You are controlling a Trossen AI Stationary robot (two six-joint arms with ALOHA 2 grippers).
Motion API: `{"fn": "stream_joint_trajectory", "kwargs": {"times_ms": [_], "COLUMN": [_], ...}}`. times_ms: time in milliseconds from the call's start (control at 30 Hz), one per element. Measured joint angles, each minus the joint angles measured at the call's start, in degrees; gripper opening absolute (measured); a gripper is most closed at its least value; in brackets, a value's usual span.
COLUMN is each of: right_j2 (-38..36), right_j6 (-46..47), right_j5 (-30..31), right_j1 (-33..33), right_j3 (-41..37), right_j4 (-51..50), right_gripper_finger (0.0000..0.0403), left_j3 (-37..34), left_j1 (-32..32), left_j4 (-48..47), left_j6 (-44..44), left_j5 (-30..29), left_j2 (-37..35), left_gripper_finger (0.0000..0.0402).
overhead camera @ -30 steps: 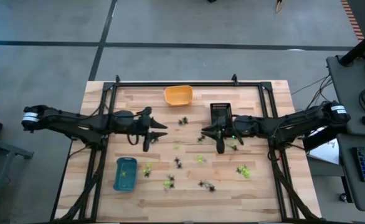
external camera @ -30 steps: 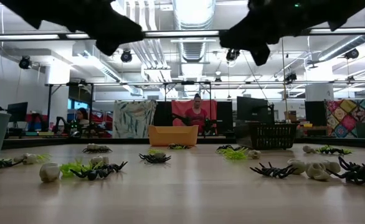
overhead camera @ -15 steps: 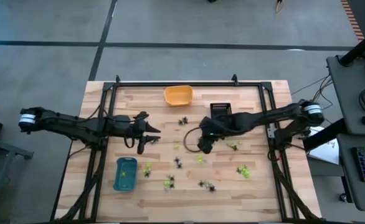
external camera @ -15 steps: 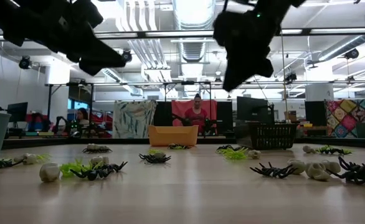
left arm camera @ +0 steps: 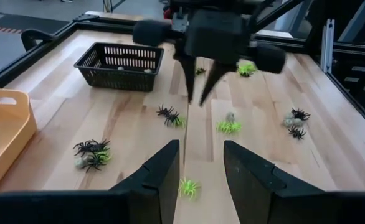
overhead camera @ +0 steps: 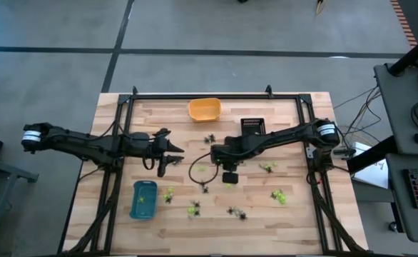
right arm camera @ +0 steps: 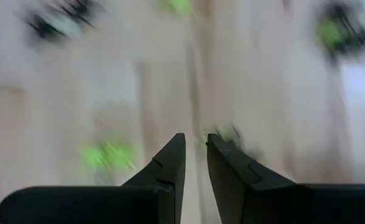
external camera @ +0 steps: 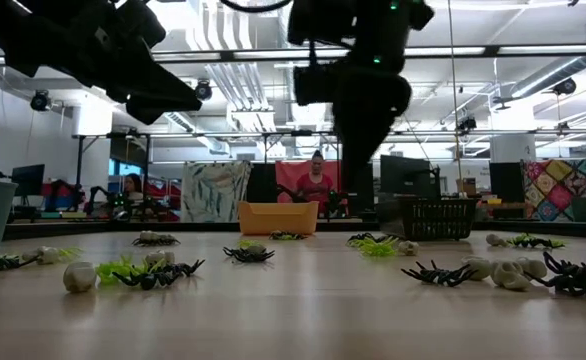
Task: Sort Halloween decoration
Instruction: Put the green spider toy into the blue bin
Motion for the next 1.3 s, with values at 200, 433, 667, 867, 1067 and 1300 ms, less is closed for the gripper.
{"fn": "stream_joint_trajectory", "kwargs": {"times_ms": [200,433,667,867,1067,1300], "right_j2": [0.11,-0.22,-0.23,-0.24,-0.25,-0.22], "right_j6": [-7.34,-10.20,-9.46,-8.41,-7.63,-7.54], "right_j5": [-3.32,-3.33,-3.33,-3.31,-2.13,-0.19], "right_j1": [-0.43,-0.42,-0.42,-0.42,-0.44,-0.80], "right_j3": [-2.47,-8.20,-15.67,-21.55,-27.25,-29.03], "right_j4": [13.26,23.27,32.80,44.55,59.38,64.05], "right_gripper_finger": [0.0089,0.0131,0.0150,0.0151,0.0151,0.0151], "left_j3": [-0.05,-0.06,-0.08,-0.07,2.78,7.83], "left_j1": [0.00,-0.02,-0.02,-0.02,-0.02,-0.02], "left_j4": [0.51,3.15,10.53,17.22,22.38,21.82], "left_j6": [-2.35,-4.02,-4.08,-3.94,-3.04,0.29], "left_j5": [-0.02,0.02,0.02,-0.02,0.02,0.09], "left_j2": [2.21,8.64,17.83,25.60,34.43,44.65], "left_gripper_finger": [0.0108,0.0106,0.0084,0.0054,0.0021,0.0002]}}
